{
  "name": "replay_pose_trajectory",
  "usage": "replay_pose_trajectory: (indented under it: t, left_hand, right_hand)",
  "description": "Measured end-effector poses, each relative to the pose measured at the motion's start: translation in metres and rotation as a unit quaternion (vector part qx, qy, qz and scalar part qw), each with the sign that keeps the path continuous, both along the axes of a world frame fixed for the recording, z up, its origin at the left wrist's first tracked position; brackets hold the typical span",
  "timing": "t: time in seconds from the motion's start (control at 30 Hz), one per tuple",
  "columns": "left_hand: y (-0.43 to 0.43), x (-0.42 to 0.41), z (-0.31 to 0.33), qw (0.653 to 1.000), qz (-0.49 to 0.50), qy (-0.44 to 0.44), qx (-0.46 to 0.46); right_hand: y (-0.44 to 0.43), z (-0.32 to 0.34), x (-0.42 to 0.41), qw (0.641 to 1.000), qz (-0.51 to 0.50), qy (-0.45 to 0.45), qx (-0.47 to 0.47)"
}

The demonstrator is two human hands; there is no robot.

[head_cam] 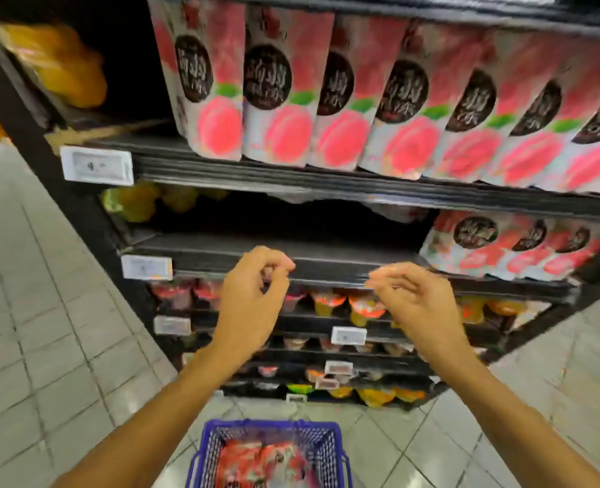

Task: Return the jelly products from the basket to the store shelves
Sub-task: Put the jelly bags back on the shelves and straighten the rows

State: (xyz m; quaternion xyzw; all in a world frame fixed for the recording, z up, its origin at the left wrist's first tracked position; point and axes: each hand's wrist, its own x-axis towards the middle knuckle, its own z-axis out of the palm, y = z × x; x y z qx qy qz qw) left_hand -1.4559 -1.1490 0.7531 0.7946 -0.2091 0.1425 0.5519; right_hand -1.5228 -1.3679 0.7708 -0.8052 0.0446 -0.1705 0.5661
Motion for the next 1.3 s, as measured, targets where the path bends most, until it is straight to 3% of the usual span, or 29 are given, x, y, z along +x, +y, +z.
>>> replay_pose_trajectory:
  t: [0.13,0.23,0.47,0.67,0.8,1.03,1.1,1.2,1.3]
  left_hand:
    - [0.006,-0.036,-0.116,0.981,0.031,0.189,0.039]
    - [0.015,-0.06,-0.191,0.956,0.048,0.279,0.073]
    - [0.042,-0.106,-0.387,0.909,0.087,0.389,0.123]
    - [0.06,-0.138,-0.592,0.822,0.116,0.536,0.153]
    - [0.055,-0.155,-0.709,0.785,0.122,0.582,0.175]
    - [0.013,-0.157,-0.858,0.763,0.01,0.616,0.196]
    - [-0.004,-0.149,-0.887,0.772,-0.005,0.603,0.201]
    - [-0.036,-0.136,-0.917,0.796,0.005,0.562,0.224]
    - [-0.064,-0.127,-0.929,0.756,0.088,0.593,0.264]
  right_hand:
    - [-0.005,-0.115,-0.029,0.992,0.019,0.122,0.039]
    - [0.003,-0.196,-0.046,0.977,0.024,0.194,0.085]
    - [0.032,-0.407,-0.076,0.914,-0.077,0.325,0.231]
    - [0.043,-0.608,-0.101,0.878,-0.04,0.47,0.085]
    - [0.04,-0.728,-0.105,0.848,-0.07,0.52,0.071]
    - [0.033,-0.884,-0.089,0.829,-0.061,0.554,-0.051]
    - [0.031,-0.915,-0.085,0.813,-0.057,0.574,-0.075]
    - [0.032,-0.95,-0.083,0.798,-0.043,0.591,-0.113]
    - [0.038,-0.962,-0.081,0.784,0.029,0.598,-0.162]
